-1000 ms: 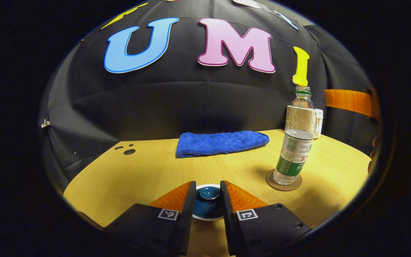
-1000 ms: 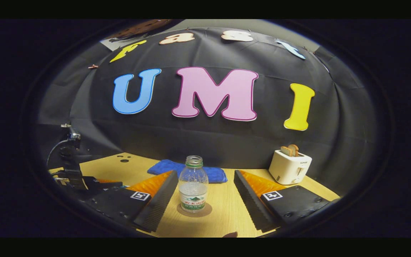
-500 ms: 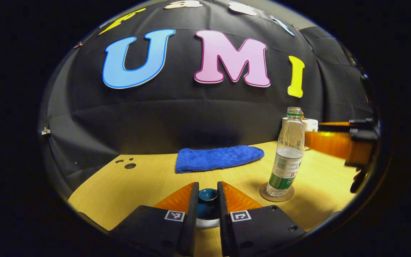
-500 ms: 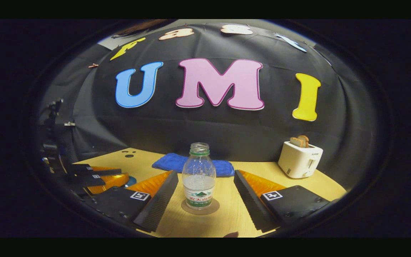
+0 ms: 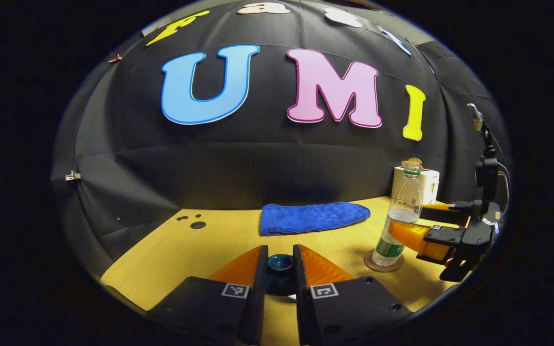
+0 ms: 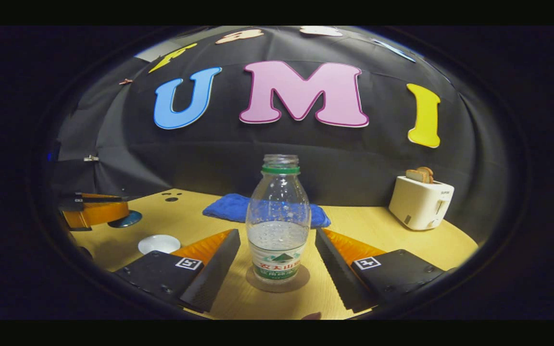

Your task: Open the teacup lid with one hand, grasp the water bottle and pour water into the teacup with the other hand; after pouring, place the water bottle on the coaster and then close the teacup lid.

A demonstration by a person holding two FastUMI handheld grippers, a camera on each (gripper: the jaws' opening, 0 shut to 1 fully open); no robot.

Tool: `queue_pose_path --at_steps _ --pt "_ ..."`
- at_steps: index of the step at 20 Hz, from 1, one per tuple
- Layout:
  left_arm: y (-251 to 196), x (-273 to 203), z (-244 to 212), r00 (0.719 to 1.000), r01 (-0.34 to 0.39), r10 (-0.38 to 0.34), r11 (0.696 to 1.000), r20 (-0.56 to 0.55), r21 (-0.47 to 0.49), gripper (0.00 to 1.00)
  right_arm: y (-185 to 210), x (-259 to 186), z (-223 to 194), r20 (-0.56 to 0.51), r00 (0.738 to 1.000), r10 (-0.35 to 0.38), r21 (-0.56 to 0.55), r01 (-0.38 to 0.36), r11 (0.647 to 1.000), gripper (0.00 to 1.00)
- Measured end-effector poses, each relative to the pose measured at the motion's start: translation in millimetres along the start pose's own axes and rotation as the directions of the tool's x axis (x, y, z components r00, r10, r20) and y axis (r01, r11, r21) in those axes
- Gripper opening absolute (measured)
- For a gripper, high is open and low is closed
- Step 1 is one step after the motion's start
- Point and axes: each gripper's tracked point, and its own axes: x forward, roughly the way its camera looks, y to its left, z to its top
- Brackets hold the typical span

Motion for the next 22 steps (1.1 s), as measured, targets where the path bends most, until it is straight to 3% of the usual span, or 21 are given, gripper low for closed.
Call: queue_pose_path --at_steps 2,4,5,7,9,11,14,19,22 --pt "4.0 0.0 -0.9 1.0 -0.006 0.006 1.0 -0.003 0.004 0.31 0.4 5.1 -1.1 -0.005 1.0 0.0 0.019 0.0 1.0 0.96" --pt "7.1 -1.7 -1.4 1.0 -0.011 0.011 1.0 -0.002 0.006 0.31 1.7 7.4 0.1 -0.021 1.0 0.008 0.024 -0.008 1.0 0.77" --pt "8.5 -2.2 -0.8 1.0 -0.014 0.014 1.0 0.0 0.003 0.31 5.0 6.3 2.8 -0.027 0.999 0.023 0.005 -0.023 1.0 0.77" --pt "12.0 -4.1 -0.1 1.0 -0.023 0.023 1.0 -0.002 -0.009 0.32 3.4 1.5 19.4 0.006 1.0 0.012 -0.1 -0.012 0.995 0.75" --pt "18.4 -7.5 1.9 0.999 -0.036 0.036 0.999 0.002 -0.018 0.31 1.0 -0.8 28.6 0.013 1.0 -0.003 -0.256 0.006 0.967 0.75" --pt "26.3 -11.8 3.3 0.999 -0.053 0.053 0.998 0.004 -0.024 0.31 2.6 -1.1 30.1 0.02 1.0 -0.015 -0.405 0.022 0.914 0.75" --pt "42.3 -19.0 8.0 0.996 -0.091 0.091 0.995 0.011 -0.032 0.31 5.2 0.0 33.7 0.031 0.999 -0.027 -0.594 0.04 0.803 0.75" --pt "65.0 -32.5 5.8 0.989 -0.144 0.145 0.988 0.013 -0.051 0.31 9.4 4.0 36.1 0.039 0.999 -0.015 -0.775 0.04 0.63 0.75" --pt "76.3 -37.8 3.0 0.985 -0.169 0.17 0.984 0.008 -0.058 0.31 17.7 9.5 38.6 0.067 0.998 -0.016 -0.859 0.065 0.507 0.75"
